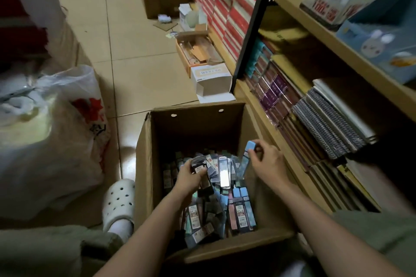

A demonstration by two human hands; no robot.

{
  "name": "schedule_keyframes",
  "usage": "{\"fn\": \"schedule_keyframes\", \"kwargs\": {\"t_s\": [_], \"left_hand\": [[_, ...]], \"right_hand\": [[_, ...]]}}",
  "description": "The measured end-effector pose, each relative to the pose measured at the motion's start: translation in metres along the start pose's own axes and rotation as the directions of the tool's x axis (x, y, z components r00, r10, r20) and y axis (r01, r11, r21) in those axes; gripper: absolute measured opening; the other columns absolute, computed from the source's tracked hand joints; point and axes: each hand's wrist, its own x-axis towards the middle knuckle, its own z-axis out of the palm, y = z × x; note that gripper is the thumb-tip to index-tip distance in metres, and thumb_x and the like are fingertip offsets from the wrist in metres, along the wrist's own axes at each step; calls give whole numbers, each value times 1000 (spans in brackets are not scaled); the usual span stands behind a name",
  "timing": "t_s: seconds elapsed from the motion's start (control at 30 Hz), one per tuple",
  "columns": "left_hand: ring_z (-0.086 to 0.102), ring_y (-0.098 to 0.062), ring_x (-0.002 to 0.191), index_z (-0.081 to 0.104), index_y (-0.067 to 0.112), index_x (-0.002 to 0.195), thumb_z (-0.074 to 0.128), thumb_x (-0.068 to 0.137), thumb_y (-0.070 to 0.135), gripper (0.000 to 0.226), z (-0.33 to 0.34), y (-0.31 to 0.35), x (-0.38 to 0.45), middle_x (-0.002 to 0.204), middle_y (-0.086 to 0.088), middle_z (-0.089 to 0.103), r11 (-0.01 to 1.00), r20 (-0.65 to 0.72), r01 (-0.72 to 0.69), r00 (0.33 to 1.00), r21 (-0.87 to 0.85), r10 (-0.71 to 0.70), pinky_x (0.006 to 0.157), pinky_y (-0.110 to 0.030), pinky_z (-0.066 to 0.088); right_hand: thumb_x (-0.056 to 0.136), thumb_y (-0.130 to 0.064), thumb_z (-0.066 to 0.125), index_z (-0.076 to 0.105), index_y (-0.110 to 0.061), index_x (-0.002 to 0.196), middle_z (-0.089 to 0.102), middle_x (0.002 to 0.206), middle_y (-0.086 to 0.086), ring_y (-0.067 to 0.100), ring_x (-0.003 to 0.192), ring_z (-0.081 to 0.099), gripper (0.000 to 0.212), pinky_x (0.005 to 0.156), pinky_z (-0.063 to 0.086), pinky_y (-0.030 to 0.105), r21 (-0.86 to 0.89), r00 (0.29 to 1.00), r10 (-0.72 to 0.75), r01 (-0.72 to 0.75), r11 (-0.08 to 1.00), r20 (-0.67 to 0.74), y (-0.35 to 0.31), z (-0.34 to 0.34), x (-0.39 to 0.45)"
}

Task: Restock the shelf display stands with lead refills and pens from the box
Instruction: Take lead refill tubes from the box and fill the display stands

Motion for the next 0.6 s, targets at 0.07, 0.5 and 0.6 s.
{"fn": "schedule_keyframes", "kwargs": {"t_s": [0.07,0.5,0.6], "left_hand": [[61,-11,90,54,19,109,59,94,5,21,0,13,-5,99,3,62,999,35,-51,998,14,50,68,-19,53],[69,-14,96,63,24,111,63,90,11,25,10,133,-10,107,0,70,960,362,-219,921,176,144,70,-27,56],[67,-16,99,59,24,113,59,94,12,23,18,188,-10,109,-3,67,926,481,-310,859,216,175,76,-29,57]], "right_hand": [[95,-18,61,63,-15,114,58,89,-9,14,89,61,20,75,53,28,18,1000,-28,28,999,6,4,2,-10],[94,-20,61,57,-30,108,59,88,-19,5,85,65,17,66,56,18,216,996,-68,56,975,50,-25,-31,30],[96,-20,58,55,-28,108,61,90,-14,9,84,67,14,69,60,27,312,995,-100,102,945,-24,-55,-79,47]]}}
